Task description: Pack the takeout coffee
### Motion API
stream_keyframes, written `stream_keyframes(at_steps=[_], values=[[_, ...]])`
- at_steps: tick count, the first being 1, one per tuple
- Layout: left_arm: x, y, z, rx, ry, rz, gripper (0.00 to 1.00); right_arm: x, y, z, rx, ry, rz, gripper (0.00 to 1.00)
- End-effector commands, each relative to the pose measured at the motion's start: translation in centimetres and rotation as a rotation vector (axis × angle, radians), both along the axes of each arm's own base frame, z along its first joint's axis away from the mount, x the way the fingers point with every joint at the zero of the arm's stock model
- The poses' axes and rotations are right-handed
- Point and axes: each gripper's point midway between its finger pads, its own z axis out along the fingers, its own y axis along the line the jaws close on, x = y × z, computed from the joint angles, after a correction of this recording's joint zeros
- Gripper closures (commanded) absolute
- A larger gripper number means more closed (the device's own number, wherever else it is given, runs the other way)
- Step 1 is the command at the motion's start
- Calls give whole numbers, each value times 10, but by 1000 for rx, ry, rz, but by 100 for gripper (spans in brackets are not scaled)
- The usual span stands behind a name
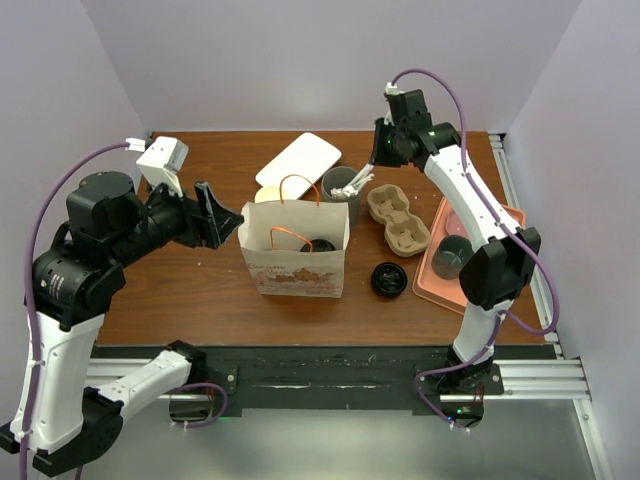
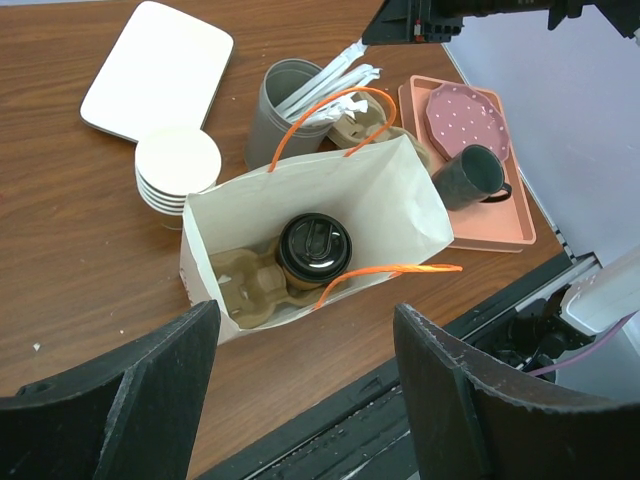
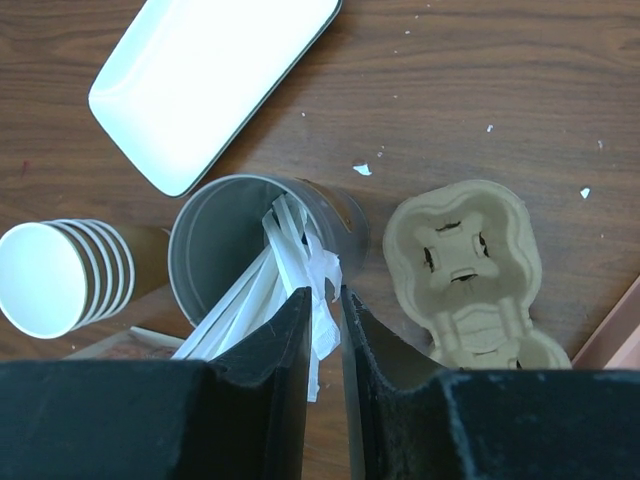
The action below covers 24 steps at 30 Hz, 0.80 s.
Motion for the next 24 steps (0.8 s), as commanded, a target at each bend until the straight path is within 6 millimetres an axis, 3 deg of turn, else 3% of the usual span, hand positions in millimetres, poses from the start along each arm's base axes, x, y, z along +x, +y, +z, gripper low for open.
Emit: stream_keyframes(at_steps=[1, 11, 17, 24], values=[[2, -7, 8, -35, -22, -18, 25, 5, 0, -4, -13, -9, 5, 79], [1, -7, 7, -43, -16, -21, 25, 7, -2, -12, -21, -3, 1, 82], [1, -7, 4, -40, -16, -19, 25, 7, 0, -15, -19, -2, 17, 98], [2, -7, 3, -33, -20, -23, 24, 4, -1, 5, -24, -35, 38, 100]])
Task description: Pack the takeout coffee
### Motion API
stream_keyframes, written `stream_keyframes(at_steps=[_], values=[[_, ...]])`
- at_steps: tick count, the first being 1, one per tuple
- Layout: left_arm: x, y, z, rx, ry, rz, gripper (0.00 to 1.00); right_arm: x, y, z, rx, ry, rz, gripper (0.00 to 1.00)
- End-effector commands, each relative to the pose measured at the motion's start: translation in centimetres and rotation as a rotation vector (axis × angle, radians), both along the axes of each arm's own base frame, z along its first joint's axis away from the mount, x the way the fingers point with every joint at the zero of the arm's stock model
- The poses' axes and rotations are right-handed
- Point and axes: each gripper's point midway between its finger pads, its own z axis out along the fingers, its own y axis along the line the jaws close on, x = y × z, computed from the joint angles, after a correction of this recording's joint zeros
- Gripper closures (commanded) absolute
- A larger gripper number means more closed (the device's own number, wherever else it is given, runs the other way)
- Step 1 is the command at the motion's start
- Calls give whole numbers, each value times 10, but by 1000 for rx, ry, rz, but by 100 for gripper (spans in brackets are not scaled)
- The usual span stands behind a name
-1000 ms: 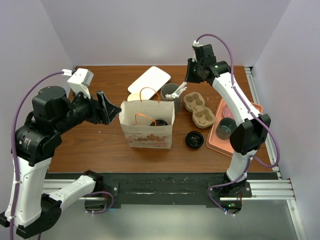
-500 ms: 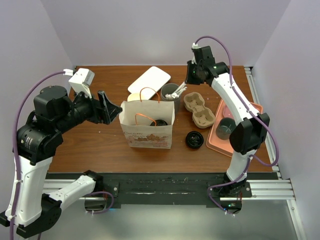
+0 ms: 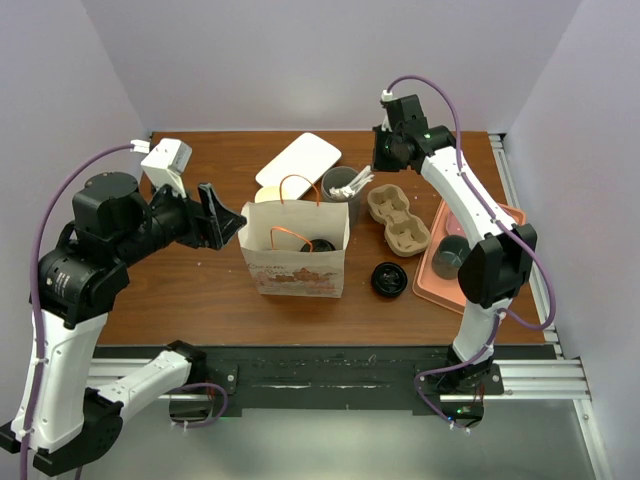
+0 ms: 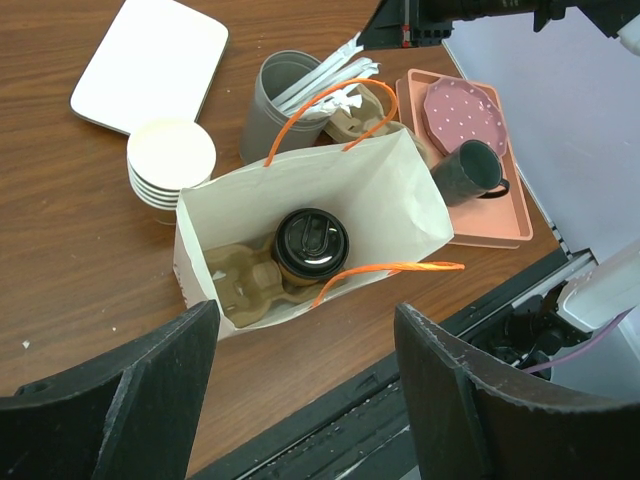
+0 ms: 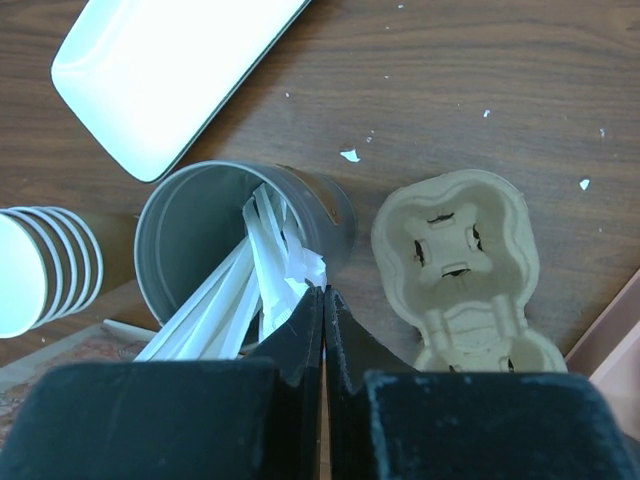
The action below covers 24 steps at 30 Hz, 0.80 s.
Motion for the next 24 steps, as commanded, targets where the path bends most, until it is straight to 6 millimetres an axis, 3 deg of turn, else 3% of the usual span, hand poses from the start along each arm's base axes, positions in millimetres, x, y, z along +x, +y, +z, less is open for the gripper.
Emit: stream_keyframes(at_steps=[1, 14, 24], values=[[2, -5, 10, -26, -36, -17, 24, 4, 1, 30, 12, -72, 28, 100], [6, -4, 10, -8, -50, -12, 24, -13, -5, 80, 19, -146, 52, 100], [7, 4, 14, 9, -73, 19, 24, -26, -22, 118, -25, -190, 22, 100]])
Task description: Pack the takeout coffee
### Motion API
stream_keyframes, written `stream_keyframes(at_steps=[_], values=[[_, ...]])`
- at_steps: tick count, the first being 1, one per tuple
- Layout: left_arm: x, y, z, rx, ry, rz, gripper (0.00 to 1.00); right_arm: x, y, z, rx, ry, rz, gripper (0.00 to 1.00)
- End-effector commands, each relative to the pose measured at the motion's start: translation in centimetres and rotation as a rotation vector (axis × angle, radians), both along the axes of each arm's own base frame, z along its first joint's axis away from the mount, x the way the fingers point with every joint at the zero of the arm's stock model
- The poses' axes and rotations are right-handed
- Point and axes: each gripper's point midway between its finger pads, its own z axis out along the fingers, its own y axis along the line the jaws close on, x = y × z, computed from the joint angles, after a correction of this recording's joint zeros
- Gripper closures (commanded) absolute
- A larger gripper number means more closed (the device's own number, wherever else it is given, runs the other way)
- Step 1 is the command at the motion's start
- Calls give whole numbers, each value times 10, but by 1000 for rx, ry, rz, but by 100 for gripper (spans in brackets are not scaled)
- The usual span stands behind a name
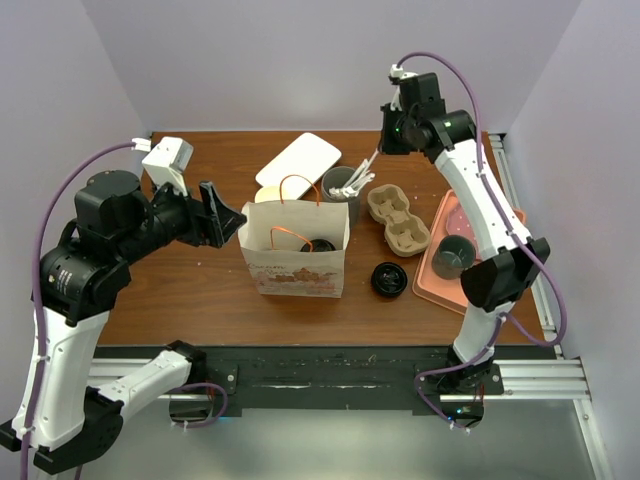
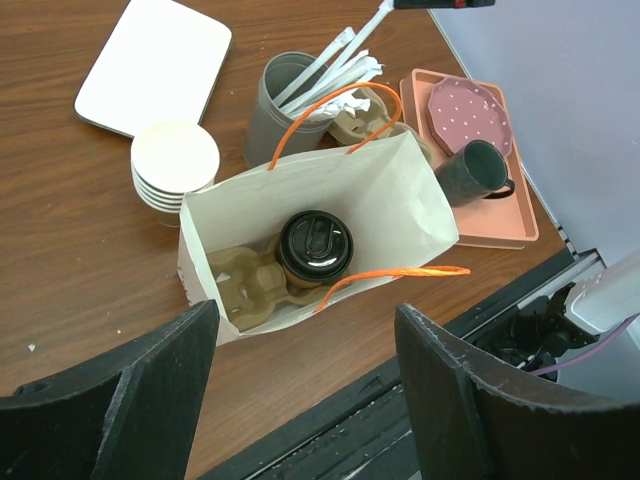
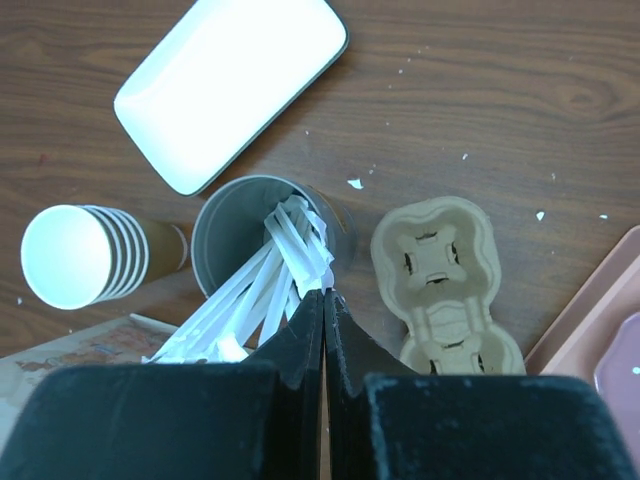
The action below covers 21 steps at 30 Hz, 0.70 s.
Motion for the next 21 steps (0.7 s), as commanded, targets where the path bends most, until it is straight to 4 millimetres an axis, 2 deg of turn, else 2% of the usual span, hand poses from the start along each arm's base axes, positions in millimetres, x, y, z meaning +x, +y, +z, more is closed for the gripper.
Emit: stream_keyframes(at_steps=[1, 3, 7, 13, 17, 20, 21], values=[[5, 5, 14, 1, -63, 29, 24, -20, -18, 56, -13, -99, -19, 100], [5, 7, 16, -2, -76, 36, 24, -22, -26, 65, -32, -120, -45, 100], [6, 6, 9, 4, -50, 41, 24, -38, -43, 106, -47, -228, -81, 100], [10, 12, 12, 2, -67, 82, 24, -56, -56, 147, -44, -358, -85, 100], [11, 13, 15, 0, -78, 92, 24, -81, -63, 194, 6, -498, -75, 100], [12, 12, 18, -7, -90, 91, 24, -94, -63, 222, 36, -592, -42, 100], [13, 12, 19, -8, -93, 93, 24, -108, -67, 236, 50, -638, -35, 100]])
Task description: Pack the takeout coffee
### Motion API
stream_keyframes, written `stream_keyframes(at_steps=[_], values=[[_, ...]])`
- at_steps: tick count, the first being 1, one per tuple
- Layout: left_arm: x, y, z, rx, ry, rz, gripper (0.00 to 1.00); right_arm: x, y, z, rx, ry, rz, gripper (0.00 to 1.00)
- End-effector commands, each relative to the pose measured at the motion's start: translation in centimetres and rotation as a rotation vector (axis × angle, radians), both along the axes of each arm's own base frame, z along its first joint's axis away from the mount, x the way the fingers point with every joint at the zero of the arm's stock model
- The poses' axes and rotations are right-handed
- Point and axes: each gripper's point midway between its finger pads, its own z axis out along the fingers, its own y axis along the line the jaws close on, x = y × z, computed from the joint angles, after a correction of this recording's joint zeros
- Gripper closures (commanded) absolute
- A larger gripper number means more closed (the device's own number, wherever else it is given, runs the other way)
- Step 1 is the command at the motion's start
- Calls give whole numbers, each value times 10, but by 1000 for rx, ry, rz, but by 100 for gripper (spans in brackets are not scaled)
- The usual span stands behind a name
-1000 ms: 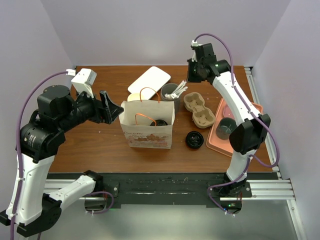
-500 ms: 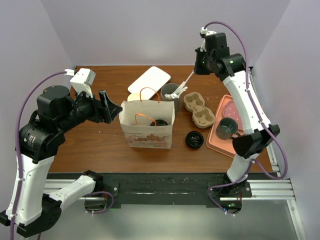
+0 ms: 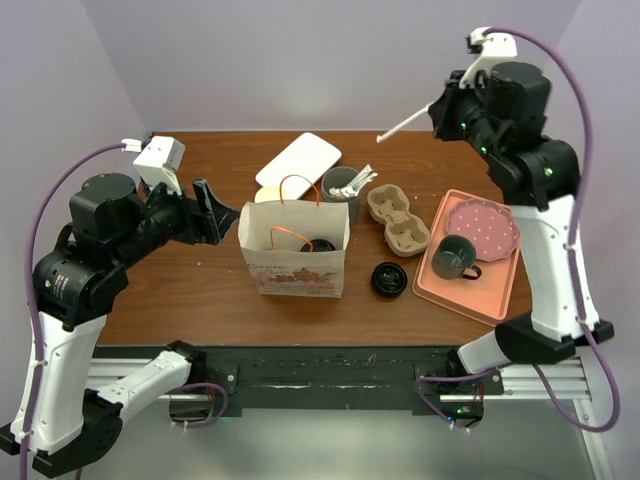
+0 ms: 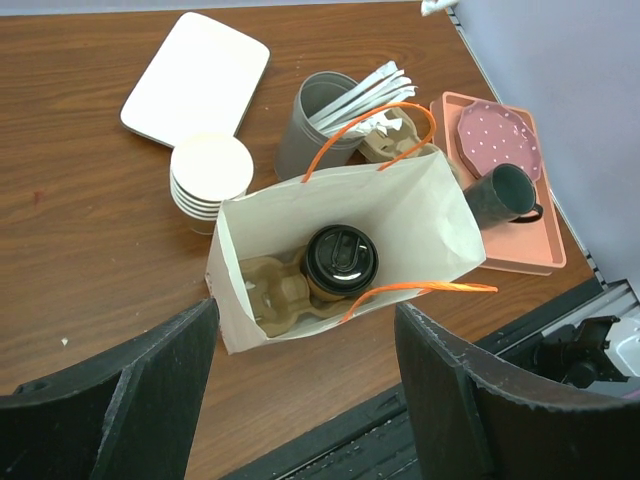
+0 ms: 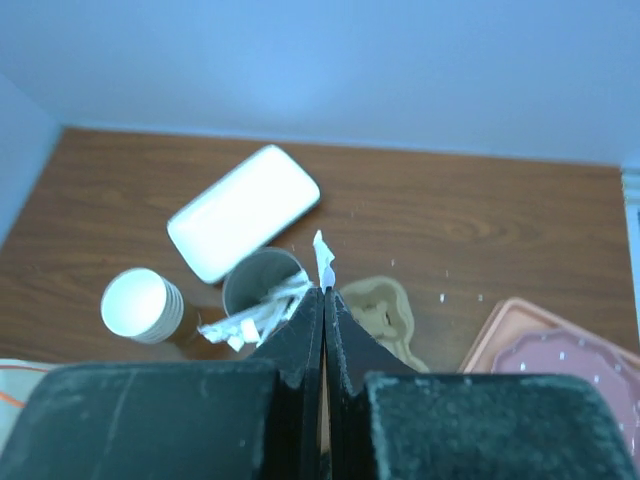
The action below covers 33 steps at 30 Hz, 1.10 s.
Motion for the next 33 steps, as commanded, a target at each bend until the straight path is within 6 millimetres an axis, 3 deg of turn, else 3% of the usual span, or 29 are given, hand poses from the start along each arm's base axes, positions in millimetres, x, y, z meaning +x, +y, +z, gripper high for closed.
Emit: stream_keyframes(at_steps=[1, 4, 7, 8, 11, 14, 16, 23, 27, 33], values=[[8, -1, 18, -22, -69, 14, 24, -29, -5, 67, 33, -235, 52, 100], [10, -1, 23, -21, -82, 15, 24, -52, -7, 92, 40, -327, 104, 100], [13, 1, 25, -12, -91, 27, 24, -80, 7, 113, 41, -409, 242, 100], [14, 2, 26, -10, -95, 36, 24, -91, 18, 117, 44, -428, 327, 100], [17, 7, 30, -5, -109, 62, 24, -114, 24, 129, 51, -477, 405, 100], [18, 8, 30, 7, -108, 63, 24, -135, 43, 133, 67, -493, 554, 100], [19, 5, 26, 18, -98, 48, 24, -150, 62, 124, 77, -476, 700, 100], [20, 10, 24, 47, -78, 69, 24, -180, 81, 93, 100, -387, 908, 100], [20, 10, 20, 46, -51, 74, 24, -182, 84, 74, 90, -333, 924, 100], [19, 6, 12, 35, -26, 61, 24, -164, 89, 55, 61, -286, 889, 100]])
